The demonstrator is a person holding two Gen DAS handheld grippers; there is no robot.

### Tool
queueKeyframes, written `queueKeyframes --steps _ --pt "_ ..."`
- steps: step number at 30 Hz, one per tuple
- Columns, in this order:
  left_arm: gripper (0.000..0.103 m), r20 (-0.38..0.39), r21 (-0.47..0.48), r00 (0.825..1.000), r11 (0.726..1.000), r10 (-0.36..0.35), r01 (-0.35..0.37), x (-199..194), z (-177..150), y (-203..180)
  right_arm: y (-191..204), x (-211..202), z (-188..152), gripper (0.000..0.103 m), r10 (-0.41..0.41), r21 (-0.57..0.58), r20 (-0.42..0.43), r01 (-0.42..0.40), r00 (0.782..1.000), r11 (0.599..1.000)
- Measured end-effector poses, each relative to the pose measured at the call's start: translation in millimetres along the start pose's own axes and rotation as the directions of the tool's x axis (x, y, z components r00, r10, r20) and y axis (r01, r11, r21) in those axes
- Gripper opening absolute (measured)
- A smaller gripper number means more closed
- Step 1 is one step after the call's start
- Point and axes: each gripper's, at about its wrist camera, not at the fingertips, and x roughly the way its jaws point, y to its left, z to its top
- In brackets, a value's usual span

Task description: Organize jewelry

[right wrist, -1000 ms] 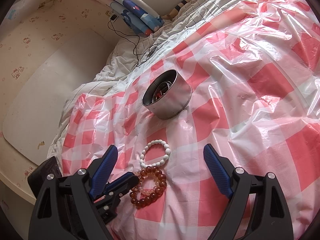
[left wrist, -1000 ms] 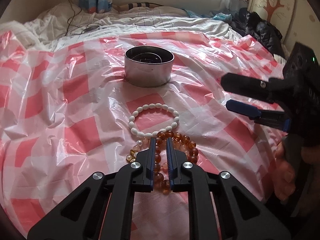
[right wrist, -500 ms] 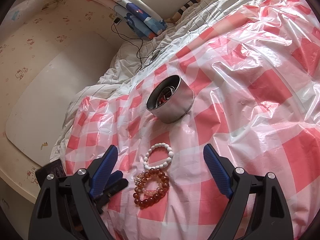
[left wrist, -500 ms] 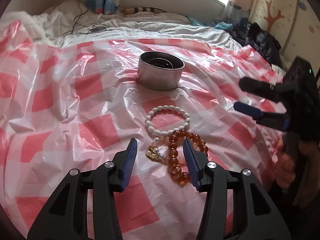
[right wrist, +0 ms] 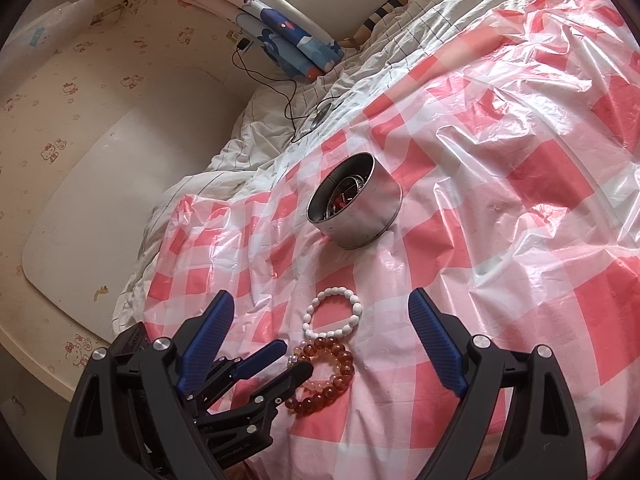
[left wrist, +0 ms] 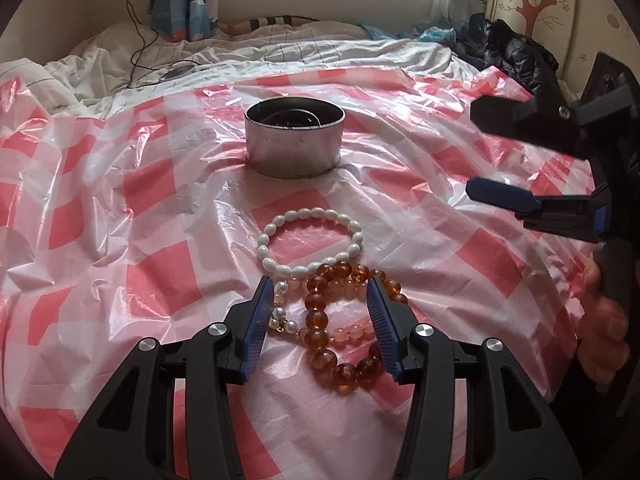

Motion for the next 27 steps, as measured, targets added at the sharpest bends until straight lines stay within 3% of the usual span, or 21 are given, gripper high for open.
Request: queueKeyframes --steps 3,5,8,11,13,16,19,21,27 --pt "0.010 -0.031 0.104 0.997 0.992 0.077 -0.073 8.1 -3.6 -10.8 -0.2 0.4 0.4 0.086 0.002 0.002 -0.002 -0.002 1.000 1.000" --pt "0.010 -0.040 0.096 0.998 0.994 0.050 -0.046 5.5 -2.5 -9.3 -0.5 0.6 0.6 0.086 0.003 0.006 -0.003 -0.003 1.000 1.000" --pt "0.010 -0.057 -0.006 0.997 0.999 -0.045 0.045 1.0 0.4 7.7 -0.6 0.8 0.2 0.086 0.001 0.004 -0.006 -0.001 1.000 1.000" --pt "0.010 -0.019 -0.144 0.987 0.977 -0.159 0.154 -11.9 4.4 35.2 0.2 2.4 -0.4 0.086 -0.006 -0.005 -0.012 0.006 1.000 1.000" --pt "0.010 0.017 -0.216 0.981 0.958 -0.191 0.190 -21.2 5.6 54.1 1.3 3.7 -1.2 0.086 -0.019 -0.016 -0.016 0.019 1.000 1.000" --pt "0.010 0.055 -0.304 0.983 0.935 -0.175 0.183 -30.6 4.1 81.8 6.8 7.4 -3.6 0.086 -0.063 -0.059 -0.028 0.061 0.998 0.996" --pt "0.010 0.049 -0.371 0.991 0.919 -0.126 0.135 -32.5 -1.5 105.5 19.3 15.8 -9.4 0.086 -0.122 -0.150 -0.049 0.114 0.991 0.982" --pt "0.010 0.037 -0.407 0.991 0.903 -0.130 0.134 -31.5 -6.1 116.8 29.9 23.8 -15.1 0.086 -0.167 -0.227 -0.064 0.148 0.984 0.963" --pt "0.010 0.022 -0.438 0.996 0.894 -0.090 0.090 -33.2 -13.7 133.1 46.5 46.4 -29.3 0.086 -0.236 -0.359 -0.097 0.187 0.967 0.914"
